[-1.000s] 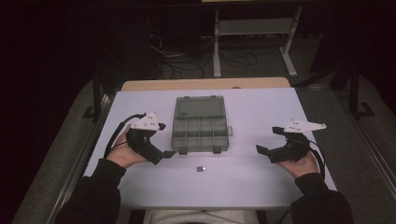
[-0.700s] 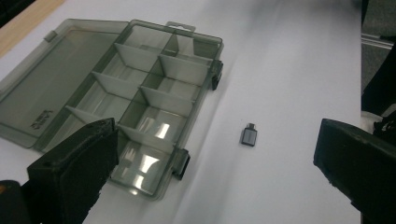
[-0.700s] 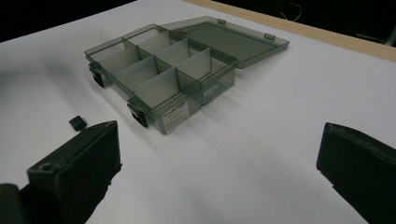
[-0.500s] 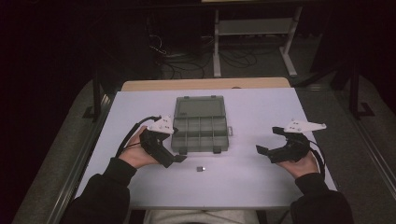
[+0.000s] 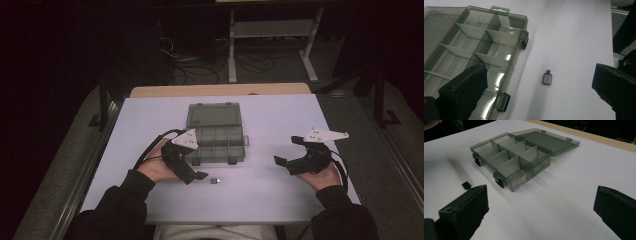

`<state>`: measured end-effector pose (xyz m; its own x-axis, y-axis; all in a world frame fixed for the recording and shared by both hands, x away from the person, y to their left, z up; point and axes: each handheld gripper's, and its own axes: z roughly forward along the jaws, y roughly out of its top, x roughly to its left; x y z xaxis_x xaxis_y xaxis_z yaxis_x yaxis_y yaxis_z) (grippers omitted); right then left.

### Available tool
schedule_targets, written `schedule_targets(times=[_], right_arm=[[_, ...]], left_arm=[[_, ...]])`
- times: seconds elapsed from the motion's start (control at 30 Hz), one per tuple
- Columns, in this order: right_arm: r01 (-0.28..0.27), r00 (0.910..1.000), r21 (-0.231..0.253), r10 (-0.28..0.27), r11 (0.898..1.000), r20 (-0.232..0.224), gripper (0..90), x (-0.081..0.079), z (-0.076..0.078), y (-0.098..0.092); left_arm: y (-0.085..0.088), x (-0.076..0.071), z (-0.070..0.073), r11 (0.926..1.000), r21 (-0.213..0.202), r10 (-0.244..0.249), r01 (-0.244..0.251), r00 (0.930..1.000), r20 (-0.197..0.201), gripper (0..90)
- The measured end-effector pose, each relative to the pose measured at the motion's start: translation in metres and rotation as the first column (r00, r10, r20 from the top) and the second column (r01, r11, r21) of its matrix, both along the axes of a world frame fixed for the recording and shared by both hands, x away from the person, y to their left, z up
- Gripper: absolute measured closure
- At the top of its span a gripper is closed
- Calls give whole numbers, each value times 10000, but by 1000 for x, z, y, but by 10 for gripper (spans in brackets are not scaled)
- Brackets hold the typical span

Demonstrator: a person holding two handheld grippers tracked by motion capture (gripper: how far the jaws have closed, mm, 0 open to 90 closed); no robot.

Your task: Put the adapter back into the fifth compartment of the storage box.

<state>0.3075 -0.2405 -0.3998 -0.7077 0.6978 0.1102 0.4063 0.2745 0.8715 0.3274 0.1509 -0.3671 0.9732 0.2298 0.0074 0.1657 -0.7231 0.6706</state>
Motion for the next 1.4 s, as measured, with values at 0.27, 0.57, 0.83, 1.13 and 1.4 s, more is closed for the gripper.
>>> schedule_targets(times=[0.27, 0.57, 0.83, 1.13, 1.4], right_arm=[[-75, 9999, -37, 75, 10000, -68, 0, 0, -1, 1], [-105, 9999, -86, 104, 9999, -128, 0, 0, -1, 2], [-105, 9999, -146, 103, 9998, -130, 0, 1, -2, 2], [-95, 9999, -128, 94, 9999, -96, 0, 0, -1, 2], [-102, 9999, -105, 101, 9999, -89, 0, 0, -1, 2]], left_arm=[[-12, 0, -21, 9990, 291, -329, 338, 9989, -333, 1], [-23, -1, -32, 9959, 591, -652, 678, 9969, -447, 1], [-29, -3, -39, 9922, 819, -901, 944, 9945, -538, 1], [-36, -4, -50, 9822, 1238, -1343, 1410, 9891, -608, 79], [-38, 2, -59, 9807, 1263, -1390, 1494, 9864, -876, 146]])
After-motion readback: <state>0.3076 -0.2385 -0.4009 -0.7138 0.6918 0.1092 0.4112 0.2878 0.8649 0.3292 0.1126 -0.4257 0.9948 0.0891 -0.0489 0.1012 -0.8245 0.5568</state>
